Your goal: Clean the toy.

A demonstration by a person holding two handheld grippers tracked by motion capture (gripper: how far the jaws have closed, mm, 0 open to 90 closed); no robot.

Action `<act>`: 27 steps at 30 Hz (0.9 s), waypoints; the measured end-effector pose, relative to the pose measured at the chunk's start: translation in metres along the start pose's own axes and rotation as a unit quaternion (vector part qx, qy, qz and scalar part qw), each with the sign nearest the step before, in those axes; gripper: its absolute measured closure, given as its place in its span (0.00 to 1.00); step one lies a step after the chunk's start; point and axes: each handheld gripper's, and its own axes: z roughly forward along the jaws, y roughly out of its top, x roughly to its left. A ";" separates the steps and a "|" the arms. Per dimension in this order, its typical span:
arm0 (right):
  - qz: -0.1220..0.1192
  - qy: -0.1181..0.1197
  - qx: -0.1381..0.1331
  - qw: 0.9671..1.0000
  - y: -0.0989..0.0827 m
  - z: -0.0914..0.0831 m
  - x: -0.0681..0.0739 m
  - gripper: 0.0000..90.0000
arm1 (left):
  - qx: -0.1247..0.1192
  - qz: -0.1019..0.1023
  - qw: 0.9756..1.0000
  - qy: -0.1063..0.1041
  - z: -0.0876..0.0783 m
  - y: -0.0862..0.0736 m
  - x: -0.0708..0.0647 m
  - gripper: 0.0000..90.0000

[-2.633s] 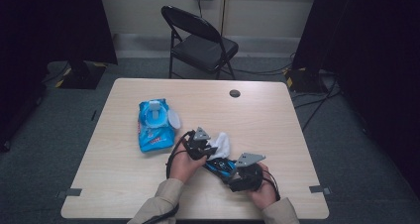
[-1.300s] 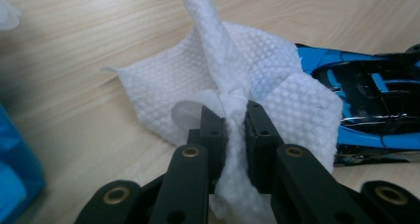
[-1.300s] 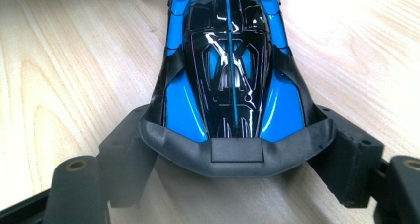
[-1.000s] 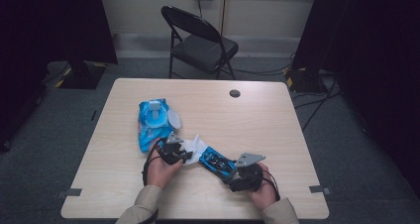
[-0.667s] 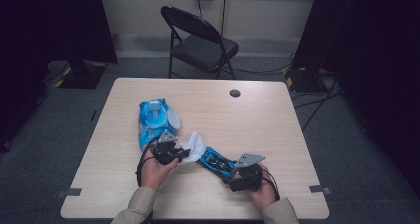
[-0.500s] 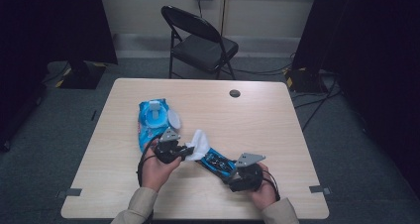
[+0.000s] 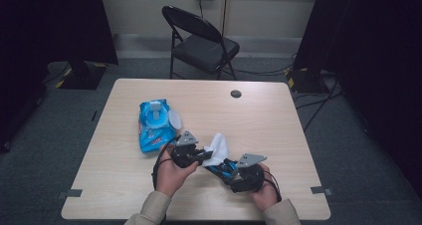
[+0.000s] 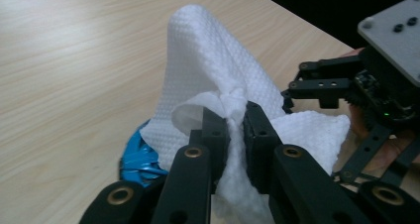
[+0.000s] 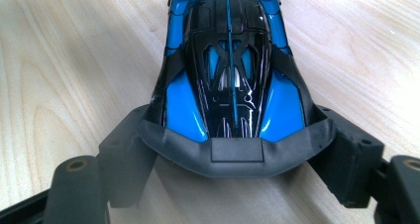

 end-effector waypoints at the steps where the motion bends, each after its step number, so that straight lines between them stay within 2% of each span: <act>1: 0.000 0.000 0.000 1.000 0.000 0.000 0.000 0.27 | 0.001 0.003 1.000 0.000 0.002 0.000 -0.003 0.92; 4: 0.000 0.000 0.000 1.000 0.000 0.000 0.000 0.27 | 0.005 0.010 1.000 -0.011 0.011 -0.001 -0.011 0.92; 7: 0.000 0.000 0.000 1.000 0.000 0.000 0.000 0.27 | 0.023 0.024 0.999 -0.017 0.023 -0.005 -0.020 0.92; 12: 0.000 0.000 0.000 1.000 0.000 0.000 0.000 0.27 | 0.059 0.043 0.997 -0.030 0.045 -0.017 -0.032 0.92; 13: 0.000 0.000 -0.001 1.000 0.000 0.000 0.000 0.27 | 0.058 0.045 0.997 -0.034 0.048 -0.019 -0.033 0.92; 15: -0.001 0.000 0.000 1.000 0.000 0.000 0.000 0.27 | 0.058 0.050 0.996 -0.035 0.049 -0.020 -0.035 0.92; 17: 0.000 0.000 0.000 1.000 0.000 0.000 0.000 0.27 | 0.069 0.072 0.994 -0.034 0.050 -0.019 -0.039 0.92; 20: -0.001 0.000 -0.001 1.000 0.000 0.000 0.000 0.27 | 0.079 0.088 0.993 -0.026 0.051 -0.018 -0.043 0.92; 24: -0.001 0.000 -0.001 1.000 0.000 0.000 0.000 0.27 | 0.077 0.080 0.993 -0.027 0.052 -0.019 -0.043 0.92; 27: -0.001 0.000 -0.001 1.000 0.000 0.000 0.000 0.27 | 0.076 0.083 0.993 -0.026 0.052 -0.019 -0.044 0.91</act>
